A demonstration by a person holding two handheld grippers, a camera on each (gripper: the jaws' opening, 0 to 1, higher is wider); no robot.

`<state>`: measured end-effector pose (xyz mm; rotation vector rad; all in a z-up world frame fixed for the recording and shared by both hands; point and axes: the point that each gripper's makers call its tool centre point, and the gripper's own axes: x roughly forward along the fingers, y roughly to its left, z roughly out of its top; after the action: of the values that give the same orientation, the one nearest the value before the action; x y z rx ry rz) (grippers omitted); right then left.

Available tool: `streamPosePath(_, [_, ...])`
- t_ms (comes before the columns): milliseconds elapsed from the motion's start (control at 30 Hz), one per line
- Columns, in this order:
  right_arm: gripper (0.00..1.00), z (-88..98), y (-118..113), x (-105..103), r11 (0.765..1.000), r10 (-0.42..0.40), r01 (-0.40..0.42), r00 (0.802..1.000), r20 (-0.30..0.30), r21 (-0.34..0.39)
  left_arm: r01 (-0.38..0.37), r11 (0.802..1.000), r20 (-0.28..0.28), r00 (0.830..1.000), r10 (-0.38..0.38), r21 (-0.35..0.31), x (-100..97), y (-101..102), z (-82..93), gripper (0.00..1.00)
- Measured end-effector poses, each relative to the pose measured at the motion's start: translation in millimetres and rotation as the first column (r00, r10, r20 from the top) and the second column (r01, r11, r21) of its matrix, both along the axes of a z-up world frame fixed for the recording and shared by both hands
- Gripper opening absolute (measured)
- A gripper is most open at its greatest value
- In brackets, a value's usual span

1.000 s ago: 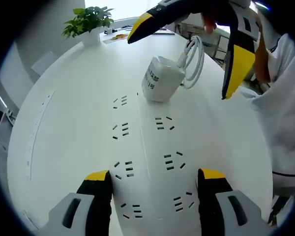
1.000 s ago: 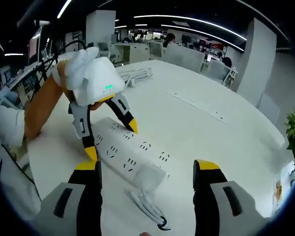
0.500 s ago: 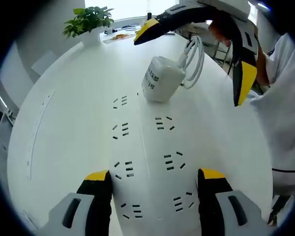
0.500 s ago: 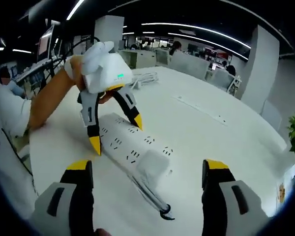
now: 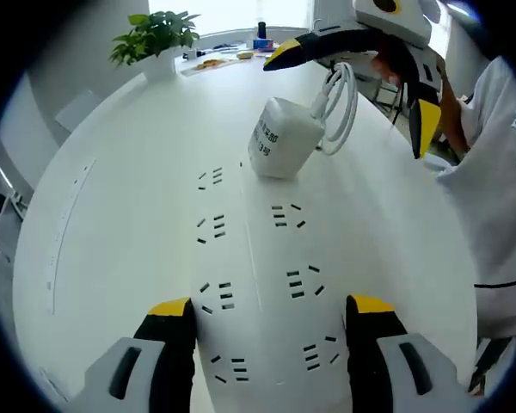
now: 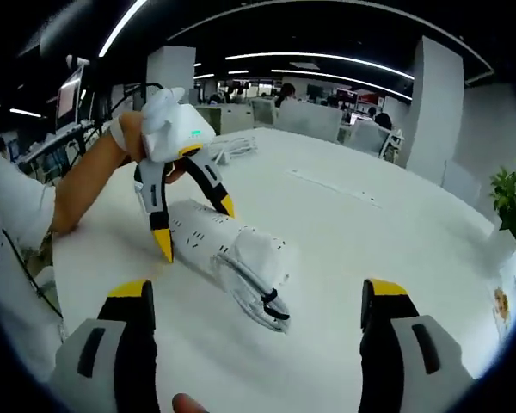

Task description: Straighten the power strip on the desk, plug the charger into it

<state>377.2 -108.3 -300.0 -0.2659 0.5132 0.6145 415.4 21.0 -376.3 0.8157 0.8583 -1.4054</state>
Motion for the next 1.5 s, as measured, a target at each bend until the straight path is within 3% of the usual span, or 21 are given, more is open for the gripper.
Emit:
streamPosePath(300, [0.97, -16.0, 3.3, -4.5, 1.0, -0.002, 0.002, 1.0, 0.006, -0.003, -0.007, 1.0, -0.001, 1.0, 0.007, -0.003, 3.3, 2.6, -0.7, 0.72])
streamPosePath(467, [0.97, -14.5, 7.5, -5.4, 0.999, -0.001, 0.0, 1.0, 0.011, 0.036, -0.005, 1.0, 0.0, 1.0, 0.005, 0.016, 5.9, 3.8, -0.8, 0.72])
streamPosePath(1100, [0.96, -20.8, -6.8, -12.5, 0.999, -0.013, 0.012, 1.0, 0.025, 0.045, -0.003, 1.0, 0.001, 1.0, 0.003, -0.002, 6.5, 2.4, -1.8, 0.73])
streamPosePath(1167, [0.96, -19.9, -7.0, -14.1, 0.998, -0.009, 0.007, 1.0, 0.024, 0.054, -0.004, 1.0, -0.001, 1.0, 0.004, -0.01, 7.3, 2.4, -1.7, 0.75])
streamPosePath(1233, [0.96, -17.9, -7.4, -15.4, 0.998, -0.006, 0.004, 1.0, 0.028, 0.06, 0.014, 1.0, -0.005, 1.0, -0.014, -0.013, 3.4, 3.6, -2.5, 0.84])
streamPosePath(1367, [0.96, -12.1, -9.5, -17.5, 0.997, -0.003, 0.0, 0.999, 0.039, 0.08, -0.011, 0.998, -0.053, 0.999, 0.008, -0.056, -4.9, 7.8, 4.4, 0.92])
streamPosePath(1500, [0.96, -14.0, -10.0, -19.6, 0.996, 0.004, -0.007, 0.999, 0.034, 0.083, -0.022, 0.985, -0.024, 1.0, 0.018, -0.172, -10.0, 2.0, 23.4, 0.96])
